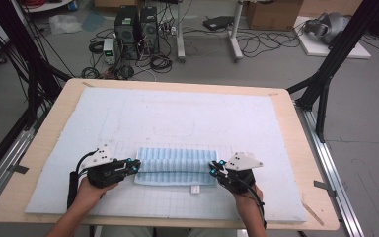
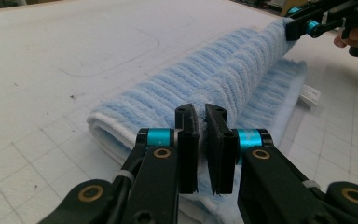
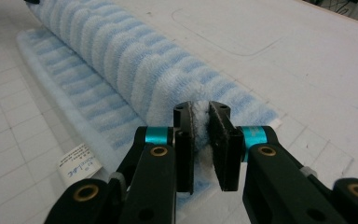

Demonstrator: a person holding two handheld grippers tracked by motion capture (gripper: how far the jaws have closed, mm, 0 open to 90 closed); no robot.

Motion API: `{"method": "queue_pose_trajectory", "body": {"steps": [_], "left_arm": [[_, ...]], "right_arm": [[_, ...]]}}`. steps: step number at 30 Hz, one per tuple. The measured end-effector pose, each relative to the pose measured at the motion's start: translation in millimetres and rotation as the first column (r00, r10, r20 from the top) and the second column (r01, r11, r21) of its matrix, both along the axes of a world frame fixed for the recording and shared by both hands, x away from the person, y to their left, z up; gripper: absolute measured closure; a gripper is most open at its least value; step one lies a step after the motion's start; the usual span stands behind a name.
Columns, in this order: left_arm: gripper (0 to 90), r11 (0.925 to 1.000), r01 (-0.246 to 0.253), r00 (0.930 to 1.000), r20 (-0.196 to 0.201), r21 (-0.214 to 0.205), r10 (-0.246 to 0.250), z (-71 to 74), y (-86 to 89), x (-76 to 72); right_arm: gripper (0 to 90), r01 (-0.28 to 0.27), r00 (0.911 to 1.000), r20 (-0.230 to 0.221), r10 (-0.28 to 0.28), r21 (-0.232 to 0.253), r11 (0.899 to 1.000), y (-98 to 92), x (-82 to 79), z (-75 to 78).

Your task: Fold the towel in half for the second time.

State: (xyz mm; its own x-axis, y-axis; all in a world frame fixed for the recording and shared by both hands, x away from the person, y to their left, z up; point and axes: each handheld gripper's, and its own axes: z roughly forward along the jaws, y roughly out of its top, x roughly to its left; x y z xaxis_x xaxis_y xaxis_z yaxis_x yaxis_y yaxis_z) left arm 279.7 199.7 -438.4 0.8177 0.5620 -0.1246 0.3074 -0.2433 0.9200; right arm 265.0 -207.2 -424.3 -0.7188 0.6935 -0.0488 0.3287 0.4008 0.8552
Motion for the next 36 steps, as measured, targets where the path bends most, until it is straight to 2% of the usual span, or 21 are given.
{"method": "queue_pose_trajectory", "body": {"steps": [5,7,9,11,13,16,18,20,21,23,25,27,29,31,33,35,36], "left_arm": [[81.2,1.0,0.003,0.9996,-0.027,0.002,-0.003,-1.7,1.2,0.6],[75.9,1.0,-0.002,0.999,-0.045,-0.007,0.001,-1.2,2.0,1.0],[65.2,0.9994,-0.022,0.9983,-0.054,-0.025,0.021,2.4,4.6,2.2],[61.1,0.9974,-0.043,0.9983,-0.043,-0.057,0.041,8.1,7.3,2.8],[60.1,0.9952,-0.057,0.998,-0.032,-0.08,0.055,12.3,8.2,3.5],[60.2,0.9945,-0.06,0.9981,-0.023,-0.087,0.058,13.8,6.8,6.5],[60.7,0.9964,-0.055,0.998,-0.036,-0.064,0.053,10.4,2.7,8.4],[61.4,0.9989,-0.042,0.9977,-0.054,-0.022,0.04,5.0,-3.2,10.0],[61.4,0.9991,-0.04,0.9976,-0.057,-0.014,0.039,3.4,-4.8,10.3],[61.5,0.9984,-0.043,0.9963,-0.073,0.035,0.046,-2.6,-11.4,11.9],[61.6,0.9949,-0.05,0.9952,-0.08,0.088,0.057,-5.8,-14.8,12.7],[62.1,0.9822,-0.054,0.9954,-0.068,0.18,0.067,-10.4,-18.7,12.2],[62.7,0.976,-0.045,0.9964,-0.06,0.213,0.059,-10.5,-21.1,11.6],[62.8,0.9732,-0.045,0.9969,-0.054,0.226,0.058,-10.5,-22.2,11.0],[62.8,0.9747,-0.044,0.9961,-0.065,0.219,0.059,-9.3,-21.5,11.7],[62.0,0.9798,-0.048,0.995,-0.077,0.194,0.064,-5.7,-19.6,13.9],[61.2,0.9837,-0.057,0.9943,-0.079,0.17,0.071,-3.7,-18.3,15.5]], "right_arm": [[80.2,-0.006,1.0,0.0,0.006,-0.007,1.0,-1.1,-2.4,-0.7],[79.3,-0.014,0.9998,-0.011,0.014,-0.012,1.0,-1.2,-3.1,-1.5],[75.2,-0.02,0.9997,-0.017,0.02,-0.01,1.0,-2.6,-4.3,-1.2],[69.0,-0.019,0.9998,-0.009,0.019,0.023,1.0,-5.2,-6.2,2.8],[65.1,-0.014,0.9999,0.01,0.014,0.085,0.996,-8.7,-8.5,9.9],[63.2,-0.007,0.9991,0.043,0.001,0.143,0.99,-11.9,-9.7,18.1],[63.3,0.003,0.9995,0.032,-0.007,0.132,0.991,-9.9,-8.1,17.3],[63.5,-0.004,1.0,0.005,0.003,0.097,0.995,-4.9,-5.5,10.4],[63.6,-0.011,0.9999,-0.011,0.012,0.081,0.997,-1.8,-3.7,6.3],[63.7,-0.025,0.9992,-0.031,0.026,0.043,0.999,3.9,-0.5,-0.1],[63.7,-0.033,0.9977,-0.06,0.032,-0.014,0.999,11.2,2.0,-6.5],[63.7,-0.047,0.9956,-0.085,0.04,-0.087,0.995,15.9,3.0,-13.4],[63.3,-0.065,0.9923,-0.112,0.053,-0.106,0.992,16.6,3.0,-20.0],[62.6,-0.073,0.9908,-0.121,0.062,-0.089,0.993,13.3,2.8,-20.1],[61.3,-0.077,0.99,-0.125,0.066,-0.084,0.994,11.2,2.6,-19.1],[58.5,-0.078,0.9897,-0.126,0.068,-0.075,0.994,9.5,1.8,-15.5],[57.7,-0.075,0.9914,-0.112,0.068,-0.052,0.996,7.7,1.6,-12.0]]}}
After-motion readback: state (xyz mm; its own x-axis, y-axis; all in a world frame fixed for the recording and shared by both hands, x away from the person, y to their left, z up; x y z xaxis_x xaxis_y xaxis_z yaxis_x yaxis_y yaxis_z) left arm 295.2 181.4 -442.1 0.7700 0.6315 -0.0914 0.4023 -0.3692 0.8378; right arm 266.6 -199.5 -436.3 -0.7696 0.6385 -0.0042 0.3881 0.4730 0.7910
